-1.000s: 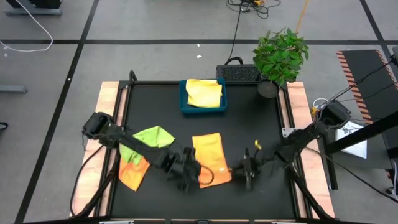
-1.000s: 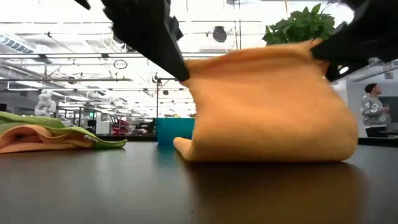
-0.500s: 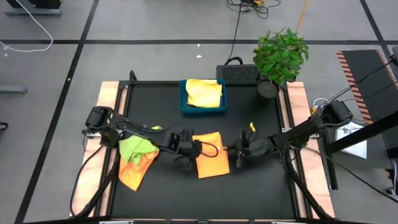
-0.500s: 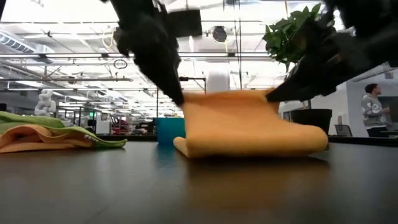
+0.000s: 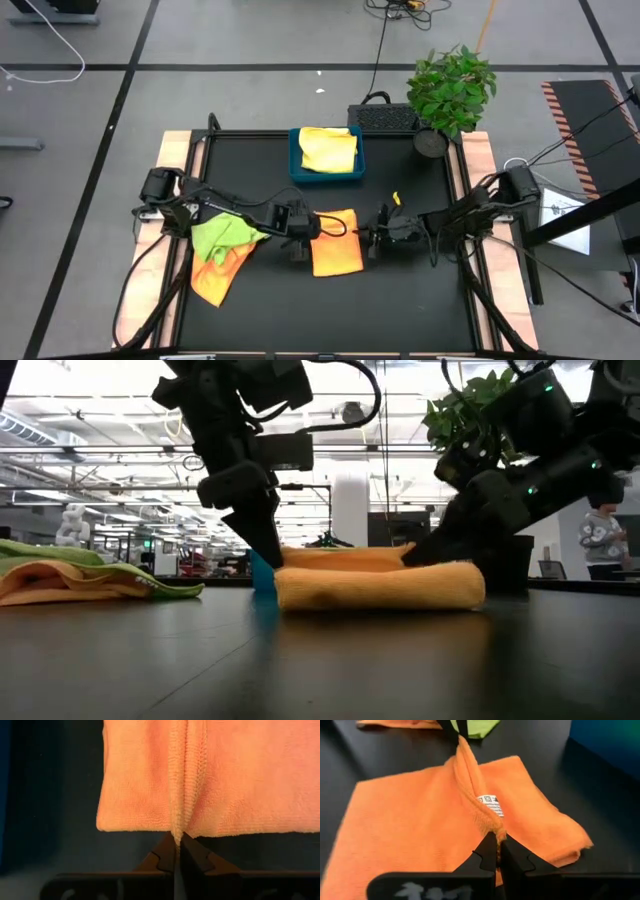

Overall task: Fold microfiber towels
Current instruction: Fold the right orange microfiber cloth

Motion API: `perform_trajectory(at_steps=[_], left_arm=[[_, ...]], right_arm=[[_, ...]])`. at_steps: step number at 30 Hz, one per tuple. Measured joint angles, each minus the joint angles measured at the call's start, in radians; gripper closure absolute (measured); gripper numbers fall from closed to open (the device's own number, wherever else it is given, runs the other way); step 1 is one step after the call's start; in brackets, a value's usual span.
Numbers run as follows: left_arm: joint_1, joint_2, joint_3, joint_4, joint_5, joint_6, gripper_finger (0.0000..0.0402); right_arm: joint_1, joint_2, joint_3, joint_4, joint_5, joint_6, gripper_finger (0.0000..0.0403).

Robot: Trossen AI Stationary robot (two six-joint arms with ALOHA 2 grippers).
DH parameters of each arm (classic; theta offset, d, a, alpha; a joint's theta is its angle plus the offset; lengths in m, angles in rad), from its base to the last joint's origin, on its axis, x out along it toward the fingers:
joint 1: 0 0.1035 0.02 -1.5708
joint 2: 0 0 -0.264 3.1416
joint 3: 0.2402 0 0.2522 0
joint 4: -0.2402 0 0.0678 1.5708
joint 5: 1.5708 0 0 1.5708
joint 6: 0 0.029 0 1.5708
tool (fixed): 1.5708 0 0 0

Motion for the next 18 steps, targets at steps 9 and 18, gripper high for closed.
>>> perform_trajectory(at_steps=[9, 18], left_arm=[[0.039, 0.01, -0.001, 0.043, -0.034, 0.007, 0.0372], [0.051, 0.011, -0.001, 0.052, -0.096, 0.006, 0.0302]], right_arm=[[-0.03, 0.012, -0.001, 0.034, 0.006, 0.001, 0.0398], [-0.07, 0.012, -0.003, 0.015, 0.013, 0.045, 0.0344]])
